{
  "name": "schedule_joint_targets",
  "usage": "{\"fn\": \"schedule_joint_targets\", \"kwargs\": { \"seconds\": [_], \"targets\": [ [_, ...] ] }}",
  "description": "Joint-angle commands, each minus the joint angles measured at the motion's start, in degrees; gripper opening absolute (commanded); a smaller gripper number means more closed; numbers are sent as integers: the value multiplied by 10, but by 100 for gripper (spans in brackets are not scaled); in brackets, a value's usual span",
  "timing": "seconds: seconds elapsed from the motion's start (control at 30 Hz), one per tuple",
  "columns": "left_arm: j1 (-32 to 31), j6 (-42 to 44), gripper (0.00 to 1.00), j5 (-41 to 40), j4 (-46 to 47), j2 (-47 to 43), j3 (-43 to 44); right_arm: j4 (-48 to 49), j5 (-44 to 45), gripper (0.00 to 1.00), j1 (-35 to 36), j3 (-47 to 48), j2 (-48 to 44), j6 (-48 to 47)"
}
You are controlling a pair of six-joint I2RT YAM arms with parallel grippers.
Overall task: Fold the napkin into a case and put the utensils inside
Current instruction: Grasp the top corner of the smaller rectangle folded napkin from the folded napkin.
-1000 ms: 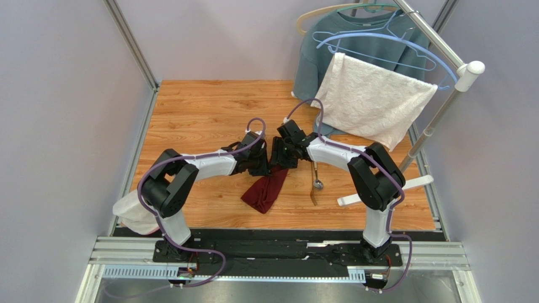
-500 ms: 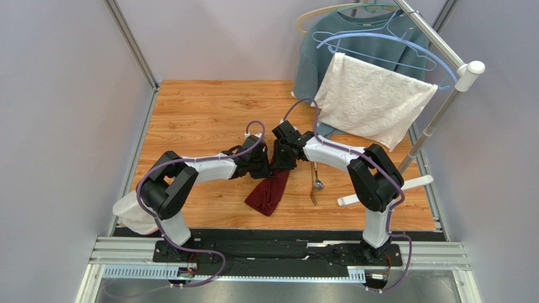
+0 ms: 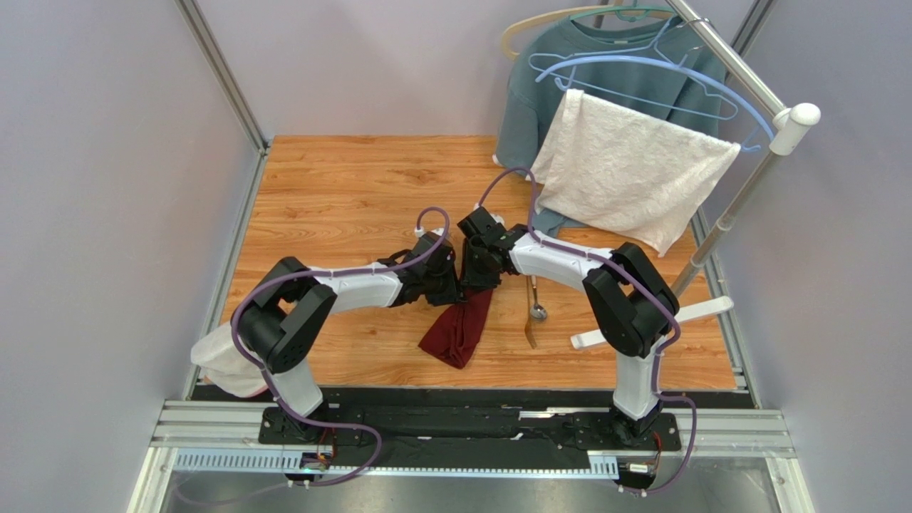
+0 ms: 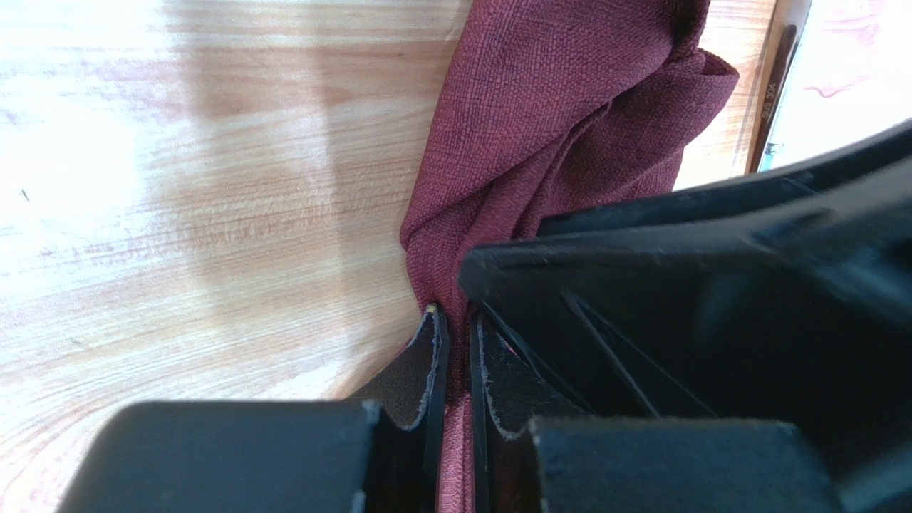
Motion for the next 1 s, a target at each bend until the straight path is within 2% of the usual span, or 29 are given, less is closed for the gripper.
{"fn": "schedule_joint_targets", "kwargs": {
  "seconds": [0.0, 0.1, 0.23, 0.3, 0.37, 0.4, 0.47, 0.5, 0.57, 0.6, 0.7, 0.73, 0.83, 0.9, 0.97],
  "targets": [
    [-9, -19, 0, -1, -12, -8, -20, 24, 39, 36, 5, 8, 17, 5],
    [-12, -27, 0, 0, -5, -8, -25, 27, 57, 34, 5, 8, 23, 0],
    [-12, -32, 0, -1, 2, -11, -31, 58, 83, 24, 10, -5, 22, -13],
    [-13, -35, 0, -2, 4, -10, -32, 65, 103, 22, 13, -9, 22, -24],
    [-13, -36, 0, 3, 10, -8, -35, 72, 107, 13, 12, -6, 26, -33],
    [-13, -37, 0, 5, 14, -8, -37, 74, 109, 3, 13, -6, 27, -43],
    [-13, -32, 1, 16, 19, -12, -39, 75, 124, 0, 13, -19, 22, -55],
    [-13, -29, 10, 20, 20, -16, -41, 90, 128, 0, 12, -31, 18, -66],
    [-13, -16, 20, 15, 19, -46, -51, 128, 81, 0, 0, -71, -4, -78],
    [-12, -9, 28, 2, 12, -62, -53, 148, 72, 0, -3, -79, -13, -82],
    [3, 17, 40, -36, -27, -130, -60, 146, 55, 0, -6, -79, -30, -104],
    [8, 23, 41, -52, -47, -145, -56, 148, 44, 0, -8, -81, -32, -116],
    [20, 72, 35, -86, -56, -180, -40, 158, 10, 0, -23, -89, -35, -123],
    [26, 95, 24, -90, -60, -164, -18, 166, -1, 0, -26, -95, -38, -125],
    [26, 147, 20, -80, -54, -123, 18, 174, -31, 0, -33, -101, -43, -130]
  ]
}}
